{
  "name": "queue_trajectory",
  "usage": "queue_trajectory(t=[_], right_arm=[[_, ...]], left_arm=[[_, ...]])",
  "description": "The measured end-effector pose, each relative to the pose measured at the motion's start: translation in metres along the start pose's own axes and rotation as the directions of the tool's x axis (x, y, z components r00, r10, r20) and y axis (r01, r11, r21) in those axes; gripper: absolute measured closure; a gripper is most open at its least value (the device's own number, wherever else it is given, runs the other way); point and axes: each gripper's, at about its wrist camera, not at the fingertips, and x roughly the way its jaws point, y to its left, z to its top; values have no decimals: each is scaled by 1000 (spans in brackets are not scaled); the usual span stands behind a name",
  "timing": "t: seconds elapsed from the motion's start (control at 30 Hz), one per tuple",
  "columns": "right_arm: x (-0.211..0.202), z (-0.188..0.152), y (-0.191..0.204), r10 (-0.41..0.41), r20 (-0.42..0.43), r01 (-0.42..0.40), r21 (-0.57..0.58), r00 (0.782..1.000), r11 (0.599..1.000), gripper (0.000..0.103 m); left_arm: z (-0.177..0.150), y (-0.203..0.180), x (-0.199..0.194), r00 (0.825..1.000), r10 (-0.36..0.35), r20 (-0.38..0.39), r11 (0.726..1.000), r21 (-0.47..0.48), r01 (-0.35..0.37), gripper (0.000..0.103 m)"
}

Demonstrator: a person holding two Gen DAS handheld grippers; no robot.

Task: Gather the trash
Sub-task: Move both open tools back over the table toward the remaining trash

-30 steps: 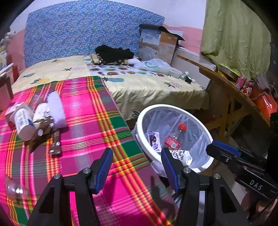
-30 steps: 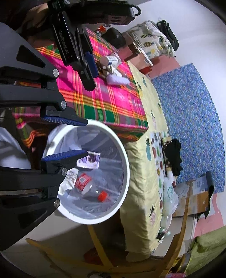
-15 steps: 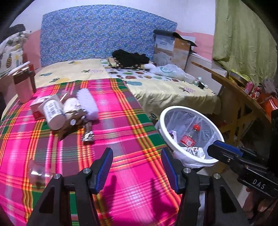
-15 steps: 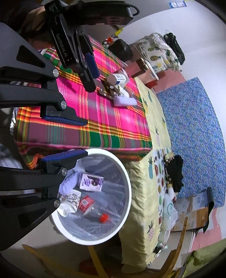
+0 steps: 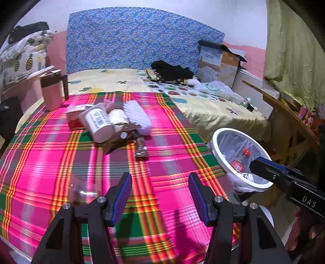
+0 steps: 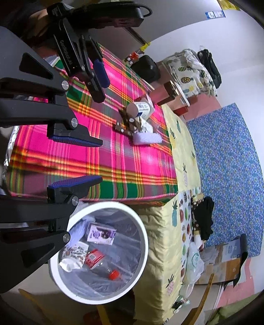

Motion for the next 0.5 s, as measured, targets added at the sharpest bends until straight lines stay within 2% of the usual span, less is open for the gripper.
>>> queue_trajectory(t=[0.5], right_arm=[[6, 10, 20, 46, 1, -46, -58, 999, 997, 73]], left_arm=[[-6, 56, -18, 994, 110, 4, 991, -75, -110, 46]])
